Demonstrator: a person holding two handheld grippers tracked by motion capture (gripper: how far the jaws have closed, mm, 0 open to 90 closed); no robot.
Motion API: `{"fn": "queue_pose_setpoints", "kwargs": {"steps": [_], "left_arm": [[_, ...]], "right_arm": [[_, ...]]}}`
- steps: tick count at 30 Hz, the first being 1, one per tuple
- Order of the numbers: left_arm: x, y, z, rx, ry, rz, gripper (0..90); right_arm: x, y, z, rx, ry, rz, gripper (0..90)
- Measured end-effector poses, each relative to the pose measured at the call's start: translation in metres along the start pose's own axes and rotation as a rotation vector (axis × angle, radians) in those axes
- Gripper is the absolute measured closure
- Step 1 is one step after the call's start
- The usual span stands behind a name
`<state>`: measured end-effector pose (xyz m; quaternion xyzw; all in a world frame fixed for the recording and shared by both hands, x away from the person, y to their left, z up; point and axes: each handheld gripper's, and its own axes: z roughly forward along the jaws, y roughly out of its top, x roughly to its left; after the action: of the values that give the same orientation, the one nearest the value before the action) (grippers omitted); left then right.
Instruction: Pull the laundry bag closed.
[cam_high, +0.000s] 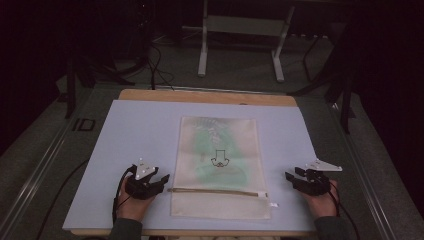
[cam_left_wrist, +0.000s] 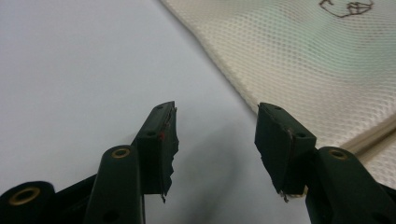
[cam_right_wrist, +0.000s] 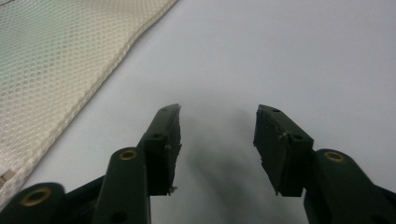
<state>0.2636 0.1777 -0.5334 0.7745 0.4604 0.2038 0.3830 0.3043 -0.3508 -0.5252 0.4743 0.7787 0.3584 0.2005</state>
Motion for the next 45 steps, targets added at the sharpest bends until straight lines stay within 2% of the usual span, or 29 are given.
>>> {"fn": "queue_pose_setpoints", "kwargs": {"steps": [4, 12, 19, 23, 25, 26, 27, 28, 34, 41, 42, 45], "left_arm": [[-0.001, 0.0, 0.001, 0.01, -0.008, 0.016, 48.0], [-0.001, 0.0, 0.0, 0.019, -0.042, 0.016, 49.5], [-0.004, 0.001, 0.001, 0.035, -0.061, 0.036, 48.8], [-0.004, 0.0, 0.001, 0.033, -0.063, 0.029, 49.2], [-0.003, 0.0, 0.001, 0.047, -0.055, 0.021, 49.7], [-0.003, 0.0, 0.001, 0.053, -0.058, 0.017, 49.8], [-0.002, 0.0, 0.002, 0.055, -0.063, 0.012, 49.8], [-0.002, 0.0, 0.002, 0.056, -0.066, 0.011, 49.8], [-0.004, 0.0, 0.001, 0.046, -0.094, 0.022, 50.1], [-0.002, 0.0, 0.002, 0.052, -0.092, 0.023, 51.6], [-0.002, 0.0, 0.001, 0.051, -0.092, 0.021, 51.6], [-0.002, 0.0, 0.001, 0.049, -0.096, 0.017, 51.6]], "right_arm": [[0.003, 0.0, 0.001, 0.004, 0.009, -0.017, 50.9], [0.016, 0.001, 0.004, 0.02, 0.047, -0.06, 51.0], [0.03, 0.006, 0.004, 0.053, 0.08, -0.136, 53.8], [0.039, 0.012, 0.005, 0.065, 0.107, -0.176, 53.9], [0.043, 0.016, 0.005, 0.069, 0.137, -0.186, 54.1], [0.045, 0.018, 0.005, 0.076, 0.148, -0.202, 54.1], [0.051, 0.021, 0.007, 0.089, 0.159, -0.238, 53.9], [0.051, 0.021, 0.007, 0.089, 0.159, -0.238, 53.9], [0.067, 0.031, 0.011, 0.126, 0.189, -0.325, 52.2], [0.084, 0.047, 0.013, 0.177, 0.227, -0.406, 52.2], [0.09, 0.052, 0.014, 0.187, 0.234, -0.431, 52.0], [0.096, 0.056, 0.016, 0.193, 0.246, -0.452, 51.9]]}}
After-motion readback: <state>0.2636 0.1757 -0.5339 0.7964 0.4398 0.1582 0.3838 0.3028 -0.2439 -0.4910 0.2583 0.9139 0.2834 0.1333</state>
